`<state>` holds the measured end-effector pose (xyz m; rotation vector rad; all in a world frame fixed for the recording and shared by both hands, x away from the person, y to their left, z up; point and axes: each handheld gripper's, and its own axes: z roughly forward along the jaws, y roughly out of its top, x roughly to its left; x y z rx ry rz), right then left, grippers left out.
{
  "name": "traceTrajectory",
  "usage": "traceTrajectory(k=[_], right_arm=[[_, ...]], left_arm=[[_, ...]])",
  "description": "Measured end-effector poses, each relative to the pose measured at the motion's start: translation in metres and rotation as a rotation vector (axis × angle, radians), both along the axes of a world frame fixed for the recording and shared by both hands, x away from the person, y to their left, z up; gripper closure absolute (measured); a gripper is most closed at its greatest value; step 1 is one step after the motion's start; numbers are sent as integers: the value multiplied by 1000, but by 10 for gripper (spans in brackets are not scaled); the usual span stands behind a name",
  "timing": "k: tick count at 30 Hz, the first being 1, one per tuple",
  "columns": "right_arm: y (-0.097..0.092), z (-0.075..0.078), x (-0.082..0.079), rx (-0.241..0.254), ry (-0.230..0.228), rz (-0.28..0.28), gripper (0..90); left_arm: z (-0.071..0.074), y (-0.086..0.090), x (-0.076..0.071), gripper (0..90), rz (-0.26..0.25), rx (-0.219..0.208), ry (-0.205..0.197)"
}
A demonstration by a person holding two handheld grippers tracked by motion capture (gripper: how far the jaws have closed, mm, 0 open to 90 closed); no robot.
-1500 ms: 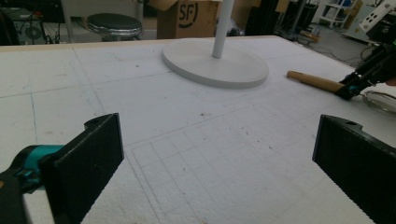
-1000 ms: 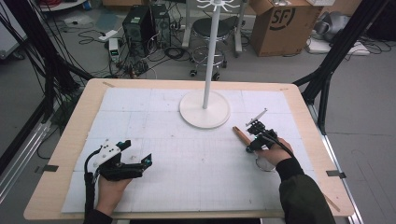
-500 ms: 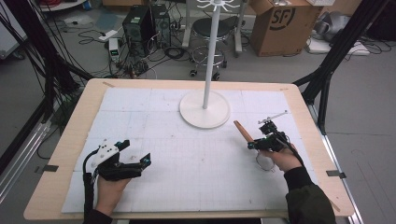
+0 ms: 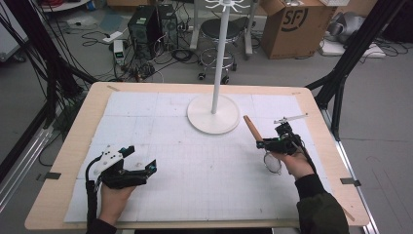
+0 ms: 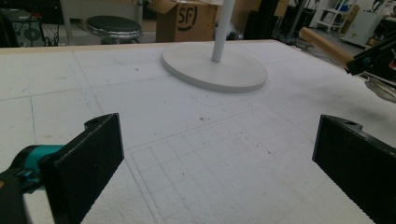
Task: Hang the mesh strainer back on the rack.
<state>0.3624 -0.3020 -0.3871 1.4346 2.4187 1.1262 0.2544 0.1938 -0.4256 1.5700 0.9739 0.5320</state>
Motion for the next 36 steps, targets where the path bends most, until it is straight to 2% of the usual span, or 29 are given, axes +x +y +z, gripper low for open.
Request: traceTrajectory(k=[4, 9, 14, 17, 22, 24, 28, 33, 36], right_arm=[[-3, 8, -1, 101, -38, -7, 692], [-1, 16, 1, 174, -92, -22, 691], [4, 21, 5, 199, -130, -33, 691], [6, 24, 8, 246, -143, -40, 691], [11, 31, 10, 295, -173, -51, 691], [12, 34, 12, 323, -170, -52, 691], [16, 41, 14, 351, -202, -46, 691], [20, 47, 15, 359, -253, -55, 691], [21, 50, 16, 393, -265, -60, 691]], left_arm=[[0, 0, 0, 25, 1, -1, 0], [0, 0, 0, 26, 1, -1, -1], [0, 1, 0, 26, 3, -3, -1], [1, 1, 0, 26, 3, -1, -1], [1, 1, -1, 25, 3, 0, -4], [1, 1, -1, 25, 2, -2, -2], [1, 2, -1, 26, 5, -8, -4], [1, 3, -1, 26, 6, -7, -5], [1, 2, -1, 26, 9, -6, -3]])
